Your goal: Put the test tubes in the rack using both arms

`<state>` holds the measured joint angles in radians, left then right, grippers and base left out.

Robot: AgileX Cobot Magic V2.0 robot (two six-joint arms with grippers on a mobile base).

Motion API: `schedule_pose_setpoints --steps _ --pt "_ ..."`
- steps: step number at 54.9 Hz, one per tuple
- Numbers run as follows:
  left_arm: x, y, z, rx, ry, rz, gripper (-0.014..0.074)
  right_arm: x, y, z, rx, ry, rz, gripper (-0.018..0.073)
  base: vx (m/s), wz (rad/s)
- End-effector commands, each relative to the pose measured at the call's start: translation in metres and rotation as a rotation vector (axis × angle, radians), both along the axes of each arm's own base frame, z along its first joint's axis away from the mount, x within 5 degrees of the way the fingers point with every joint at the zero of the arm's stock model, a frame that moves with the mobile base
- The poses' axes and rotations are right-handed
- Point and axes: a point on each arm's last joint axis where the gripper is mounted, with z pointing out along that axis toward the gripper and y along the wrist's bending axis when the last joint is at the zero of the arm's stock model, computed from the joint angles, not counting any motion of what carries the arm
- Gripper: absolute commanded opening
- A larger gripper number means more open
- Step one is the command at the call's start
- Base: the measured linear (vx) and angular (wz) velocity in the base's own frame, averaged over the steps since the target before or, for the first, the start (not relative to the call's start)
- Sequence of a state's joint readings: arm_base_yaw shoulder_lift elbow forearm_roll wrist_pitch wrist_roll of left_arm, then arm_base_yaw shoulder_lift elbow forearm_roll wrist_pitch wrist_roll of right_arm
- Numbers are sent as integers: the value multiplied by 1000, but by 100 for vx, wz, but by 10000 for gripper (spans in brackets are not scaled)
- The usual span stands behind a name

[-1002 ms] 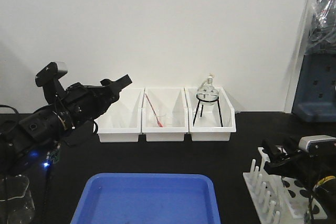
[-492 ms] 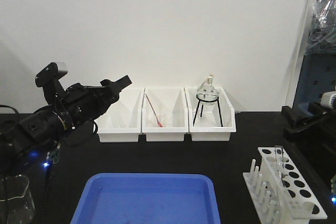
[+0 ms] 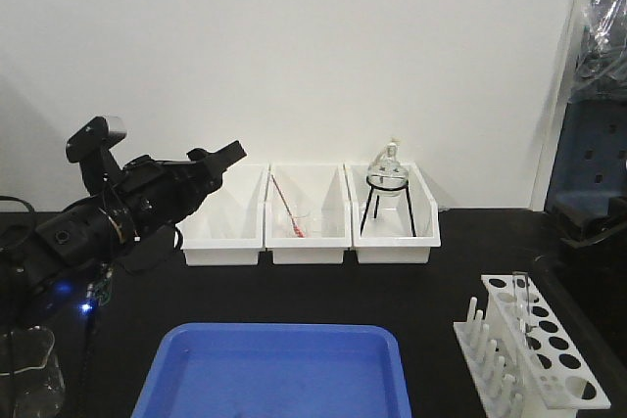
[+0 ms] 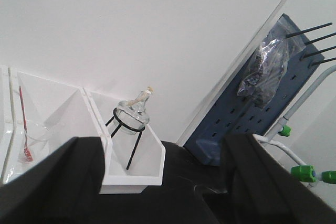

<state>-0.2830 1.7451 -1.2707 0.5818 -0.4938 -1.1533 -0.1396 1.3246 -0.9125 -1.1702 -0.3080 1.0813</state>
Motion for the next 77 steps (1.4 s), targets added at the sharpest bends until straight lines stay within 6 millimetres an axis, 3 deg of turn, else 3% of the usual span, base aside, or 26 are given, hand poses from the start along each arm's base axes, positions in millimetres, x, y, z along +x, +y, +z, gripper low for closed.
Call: schedule_pose_setpoints --steps 1,23,33,44,50,56,64,70,77 --pt "-10 1 36 -75 -118 -22 584 -5 3 19 -24 -65 34 478 0 0" --pt "-6 8 30 -44 -83 19 573 -5 3 19 -33 -64 37 478 0 0" --pt "-31 19 34 52 6 121 484 -5 3 19 -34 -63 37 478 0 0" --pt "-106 48 56 401 -51 225 181 -5 3 19 -34 -63 37 478 0 0" --pt "-144 65 53 549 -108 240 -11 -5 3 19 -34 -63 37 478 0 0" --pt "-185 85 40 608 -170 285 -10 -5 3 19 -34 -63 37 478 0 0" --pt "-239 116 2 598 -167 395 -10 -5 3 19 -34 -63 37 478 0 0" --pt "-275 128 -25 694 -218 454 -9 -5 3 19 -34 -63 37 478 0 0" --pt "-308 134 -65 679 -237 510 -9 -5 3 19 -34 -63 37 478 0 0"
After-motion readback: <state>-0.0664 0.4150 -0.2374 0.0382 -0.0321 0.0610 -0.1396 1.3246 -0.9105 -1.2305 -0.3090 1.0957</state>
